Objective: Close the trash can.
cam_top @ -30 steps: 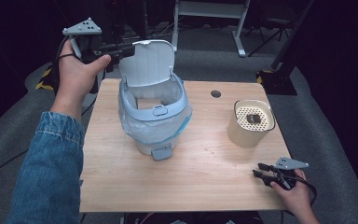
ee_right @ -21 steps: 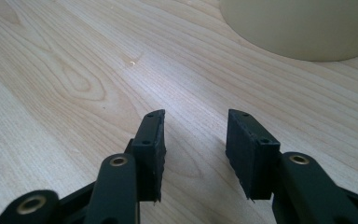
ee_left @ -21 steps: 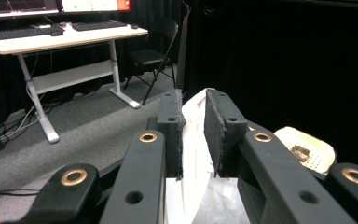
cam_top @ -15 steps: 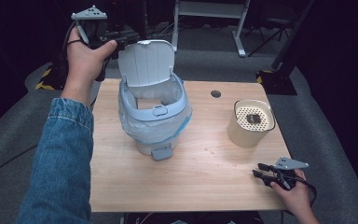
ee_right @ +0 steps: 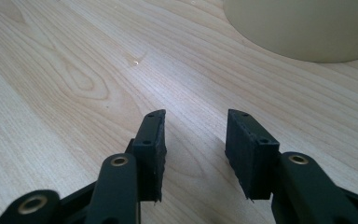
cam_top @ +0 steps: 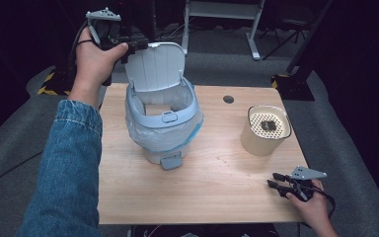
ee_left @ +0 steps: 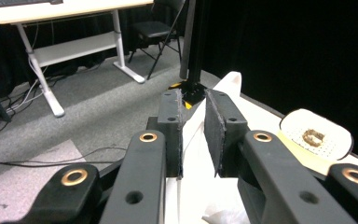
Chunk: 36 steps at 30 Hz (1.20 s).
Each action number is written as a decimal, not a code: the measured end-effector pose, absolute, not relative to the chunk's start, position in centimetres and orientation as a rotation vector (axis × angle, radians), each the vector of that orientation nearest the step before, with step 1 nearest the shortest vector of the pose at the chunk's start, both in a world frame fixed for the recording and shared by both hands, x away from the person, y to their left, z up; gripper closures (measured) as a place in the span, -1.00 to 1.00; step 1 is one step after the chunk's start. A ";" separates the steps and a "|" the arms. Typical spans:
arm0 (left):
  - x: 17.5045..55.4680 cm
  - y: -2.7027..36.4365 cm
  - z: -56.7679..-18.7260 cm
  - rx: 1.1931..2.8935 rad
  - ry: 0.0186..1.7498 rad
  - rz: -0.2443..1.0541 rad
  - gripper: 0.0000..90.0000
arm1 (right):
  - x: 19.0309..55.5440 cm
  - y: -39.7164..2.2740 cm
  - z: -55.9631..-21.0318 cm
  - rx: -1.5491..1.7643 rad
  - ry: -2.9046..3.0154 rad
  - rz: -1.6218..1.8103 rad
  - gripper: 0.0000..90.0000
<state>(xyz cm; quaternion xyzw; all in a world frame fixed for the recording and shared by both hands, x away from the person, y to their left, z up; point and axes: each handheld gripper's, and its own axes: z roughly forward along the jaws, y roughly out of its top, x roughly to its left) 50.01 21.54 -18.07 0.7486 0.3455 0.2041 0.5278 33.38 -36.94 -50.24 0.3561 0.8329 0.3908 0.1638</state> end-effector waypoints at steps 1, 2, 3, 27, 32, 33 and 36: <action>50.0 21.5 -18.1 1.788 0.825 0.480 0.72 | 33.4 -36.9 -50.2 1.014 2.376 1.113 0.29; 50.0 21.5 -18.1 1.786 0.822 0.471 0.72 | 33.4 -36.9 -50.2 1.014 2.376 1.114 0.29; 49.9 21.4 -18.1 1.781 0.814 0.450 0.72 | 33.4 -36.9 -50.2 1.014 2.377 1.114 0.29; 45.7 20.0 -20.9 1.807 0.670 0.137 0.72 | 33.4 -36.9 -50.2 1.011 2.375 1.114 0.29; 45.2 20.2 -21.6 1.767 0.654 0.105 0.66 | 33.4 -36.9 -50.2 1.012 2.372 1.111 0.29; 45.2 20.4 -21.8 1.751 0.654 0.086 0.66 | 33.4 -36.9 -50.2 1.012 2.372 1.111 0.29; 45.5 20.8 -22.4 1.727 0.683 0.038 0.64 | 33.4 -36.9 -50.2 1.012 2.371 1.111 0.29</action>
